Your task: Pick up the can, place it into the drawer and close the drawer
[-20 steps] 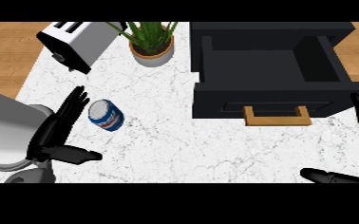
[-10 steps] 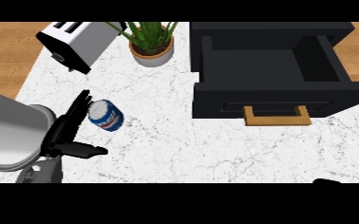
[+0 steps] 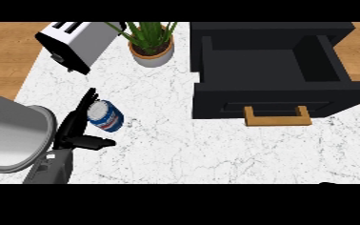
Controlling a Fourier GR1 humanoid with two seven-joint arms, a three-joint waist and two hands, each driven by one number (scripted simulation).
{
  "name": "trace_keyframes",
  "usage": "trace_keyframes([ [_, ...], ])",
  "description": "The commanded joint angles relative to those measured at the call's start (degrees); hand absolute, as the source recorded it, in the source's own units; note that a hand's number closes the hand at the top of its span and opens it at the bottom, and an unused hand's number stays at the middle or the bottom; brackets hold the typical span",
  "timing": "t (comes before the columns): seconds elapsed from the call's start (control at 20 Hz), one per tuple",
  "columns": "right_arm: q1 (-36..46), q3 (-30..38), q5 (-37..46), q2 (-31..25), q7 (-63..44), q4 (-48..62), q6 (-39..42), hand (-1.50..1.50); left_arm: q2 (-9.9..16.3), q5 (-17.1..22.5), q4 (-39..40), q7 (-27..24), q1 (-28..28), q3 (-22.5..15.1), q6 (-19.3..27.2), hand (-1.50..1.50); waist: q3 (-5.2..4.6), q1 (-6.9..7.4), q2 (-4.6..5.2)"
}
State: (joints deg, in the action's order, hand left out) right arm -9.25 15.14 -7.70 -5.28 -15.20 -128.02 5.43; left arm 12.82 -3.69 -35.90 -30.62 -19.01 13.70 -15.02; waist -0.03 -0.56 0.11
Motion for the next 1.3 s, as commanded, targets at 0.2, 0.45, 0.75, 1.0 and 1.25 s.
trace_keyframes([
  [0.2,2.69,-0.07,0.71,0.10,-2.24,1.25,-0.49,-1.50,2.85,-1.30,15.55,-7.86,-7.90,1.00,-1.67,-1.50,-0.03,-0.04,0.04],
  [0.45,2.12,0.21,1.24,0.58,1.00,2.65,0.68,-1.50,1.20,-2.62,19.64,-10.42,-11.20,0.46,1.12,-1.50,-0.05,-0.33,0.14],
  [0.75,2.59,-1.22,2.85,1.17,-1.24,-0.40,-0.35,-1.50,1.77,-4.13,22.52,-10.39,-13.85,-1.27,-4.82,-1.50,-0.06,-0.37,0.18],
  [1.0,-0.12,1.81,0.43,1.55,3.95,1.94,1.97,-1.50,-0.13,-3.74,22.96,-11.11,-14.98,-1.43,-7.74,1.50,-0.03,-0.39,0.12],
  [1.25,2.21,1.78,1.79,0.09,1.74,1.52,1.29,-1.50,0.57,-3.91,24.48,-13.33,-16.09,-1.32,-10.26,1.50,-0.06,-0.52,0.22],
])
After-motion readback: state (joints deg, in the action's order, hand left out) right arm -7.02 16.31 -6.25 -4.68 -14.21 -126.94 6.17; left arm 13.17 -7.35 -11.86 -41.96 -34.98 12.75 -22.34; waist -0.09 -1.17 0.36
